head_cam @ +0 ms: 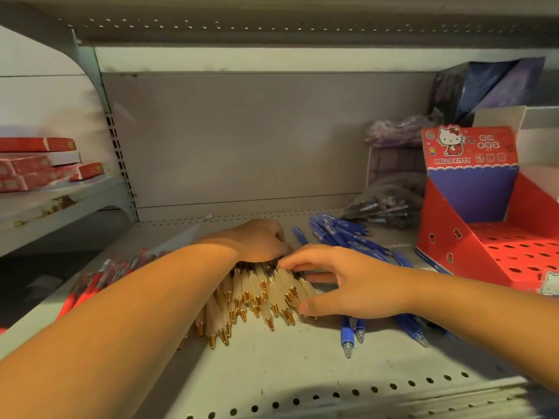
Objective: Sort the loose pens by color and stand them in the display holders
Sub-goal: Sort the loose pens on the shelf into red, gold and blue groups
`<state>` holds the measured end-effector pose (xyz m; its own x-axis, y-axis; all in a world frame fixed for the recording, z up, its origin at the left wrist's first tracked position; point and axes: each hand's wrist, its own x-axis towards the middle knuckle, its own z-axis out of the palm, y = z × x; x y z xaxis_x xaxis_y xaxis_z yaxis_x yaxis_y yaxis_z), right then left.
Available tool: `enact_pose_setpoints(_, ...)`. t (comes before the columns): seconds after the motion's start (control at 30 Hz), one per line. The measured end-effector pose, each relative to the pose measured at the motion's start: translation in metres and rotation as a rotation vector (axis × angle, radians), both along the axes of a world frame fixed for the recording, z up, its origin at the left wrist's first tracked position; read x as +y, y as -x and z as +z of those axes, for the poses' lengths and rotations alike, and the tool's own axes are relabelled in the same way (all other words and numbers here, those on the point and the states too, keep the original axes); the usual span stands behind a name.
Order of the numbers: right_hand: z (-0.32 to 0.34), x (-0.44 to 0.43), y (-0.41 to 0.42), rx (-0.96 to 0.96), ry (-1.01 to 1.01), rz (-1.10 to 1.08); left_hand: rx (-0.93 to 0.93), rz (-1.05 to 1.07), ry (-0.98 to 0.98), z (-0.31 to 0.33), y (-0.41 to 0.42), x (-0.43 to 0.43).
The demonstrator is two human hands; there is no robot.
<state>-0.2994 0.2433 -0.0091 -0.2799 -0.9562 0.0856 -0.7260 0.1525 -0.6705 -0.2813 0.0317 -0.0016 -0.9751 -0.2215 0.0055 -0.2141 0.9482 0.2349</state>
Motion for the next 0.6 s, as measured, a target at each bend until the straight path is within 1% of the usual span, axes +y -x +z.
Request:
enact_pose_setpoints(0.07, 0.002, -0.001, 0.001, -0.071, -0.003, 0.001, 0.008, -0.032, -0.001, 0.003, -0.002, 0.0)
enact_pose_setpoints(0.1, 0.003, -0.001, 0.002, -0.075, 0.007, -0.019, 0.01, -0.047, -0.001, 0.003, -0.003, 0.0)
enact_pose_setpoints(0.2, 0.008, -0.002, 0.007, 0.037, 0.091, -0.174, 0.006, -0.057, -0.016, 0.004, -0.005, 0.003)
enact_pose_setpoints(0.27, 0.01, 0.001, 0.01, 0.115, 0.112, -0.278, -0.012, -0.05, -0.036, 0.005, -0.007, 0.008)
enact_pose_setpoints(0.33, 0.009, 0.003, 0.011, 0.208, 0.028, -0.29, -0.06, -0.063, -0.017, 0.006, -0.008, 0.015)
enact_pose_setpoints(0.4, 0.008, 0.004, 0.011, 0.27, -0.085, -0.24, -0.13, -0.077, 0.032, 0.007, -0.009, 0.022)
enact_pose_setpoints(0.47, 0.007, 0.002, 0.01, 0.194, -0.108, -0.198, -0.149, -0.1, 0.045, 0.008, -0.011, 0.025)
enact_pose_setpoints(0.53, 0.008, 0.0, 0.009, 0.091, -0.074, -0.192, -0.141, -0.132, 0.018, 0.01, -0.016, 0.024)
enact_pose_setpoints(0.6, 0.008, -0.001, 0.011, 0.128, -0.03, -0.239, -0.143, -0.137, 0.011, 0.014, -0.021, 0.02)
